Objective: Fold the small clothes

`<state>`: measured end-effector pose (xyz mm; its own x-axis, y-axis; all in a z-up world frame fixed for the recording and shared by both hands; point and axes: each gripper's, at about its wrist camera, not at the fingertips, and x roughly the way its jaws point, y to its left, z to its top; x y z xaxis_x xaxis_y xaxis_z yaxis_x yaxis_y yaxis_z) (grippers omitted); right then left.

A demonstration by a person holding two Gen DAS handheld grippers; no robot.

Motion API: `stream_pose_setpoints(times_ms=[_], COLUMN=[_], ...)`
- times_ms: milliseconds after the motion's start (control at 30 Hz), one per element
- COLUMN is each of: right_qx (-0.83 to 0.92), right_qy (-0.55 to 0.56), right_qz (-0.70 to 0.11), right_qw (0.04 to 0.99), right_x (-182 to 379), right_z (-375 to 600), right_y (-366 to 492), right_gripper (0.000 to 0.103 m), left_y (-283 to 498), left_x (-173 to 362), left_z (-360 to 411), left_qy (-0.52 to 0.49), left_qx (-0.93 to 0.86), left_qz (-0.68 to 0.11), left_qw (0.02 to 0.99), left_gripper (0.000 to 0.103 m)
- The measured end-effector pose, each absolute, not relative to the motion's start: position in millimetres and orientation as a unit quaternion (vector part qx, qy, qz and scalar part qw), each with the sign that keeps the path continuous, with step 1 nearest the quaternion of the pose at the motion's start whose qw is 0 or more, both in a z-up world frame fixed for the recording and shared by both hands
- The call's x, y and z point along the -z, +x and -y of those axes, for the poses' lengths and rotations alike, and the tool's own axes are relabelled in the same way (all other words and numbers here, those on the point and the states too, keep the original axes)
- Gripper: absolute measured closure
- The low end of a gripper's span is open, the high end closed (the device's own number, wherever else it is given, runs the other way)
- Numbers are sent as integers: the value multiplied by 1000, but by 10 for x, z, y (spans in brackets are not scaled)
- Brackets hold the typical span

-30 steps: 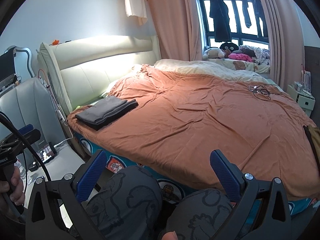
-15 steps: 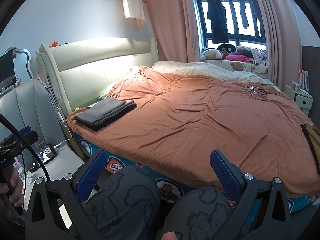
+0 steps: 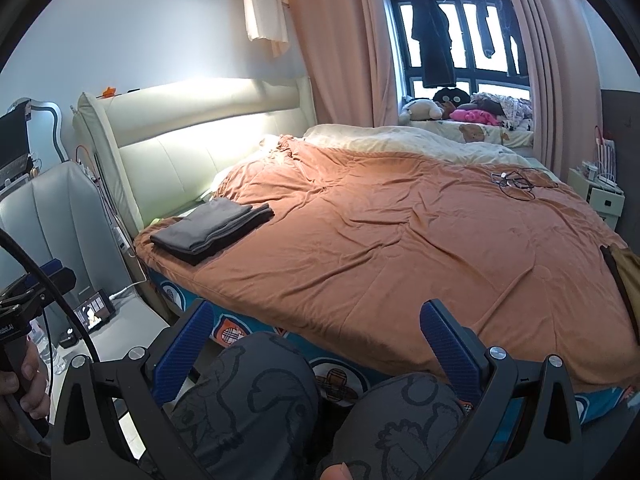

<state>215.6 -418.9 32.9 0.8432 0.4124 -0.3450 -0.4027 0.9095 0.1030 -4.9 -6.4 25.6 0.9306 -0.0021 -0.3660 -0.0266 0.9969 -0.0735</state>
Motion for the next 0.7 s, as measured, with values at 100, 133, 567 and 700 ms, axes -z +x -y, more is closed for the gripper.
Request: stream_pose_setpoints(times_ms=[100,133,567,700], right_qx=[-212,-213,-214,-214], right_qy=[10,10,7,8], right_qz=[-182,-182,-176,-176], right_qw=[960,960,961,961], right_x=[-324,-327,-336,-328], right_z=[4189,4188,4158,4156], right_y=[2142,2139,2082,2083], right_gripper=[0,0,0,0], left_y=[-93,-106,-199,-211], left_x=[-256,-262,-304,-316], left_z=[76,83,96,82], left_qy=[-39,-39,-45,-48], left_qx=[-7,-7,-16,-21], left_qz=[-184,-184,-178,-175], left_qw=[982,982,983,983], left_gripper=[0,0,0,0])
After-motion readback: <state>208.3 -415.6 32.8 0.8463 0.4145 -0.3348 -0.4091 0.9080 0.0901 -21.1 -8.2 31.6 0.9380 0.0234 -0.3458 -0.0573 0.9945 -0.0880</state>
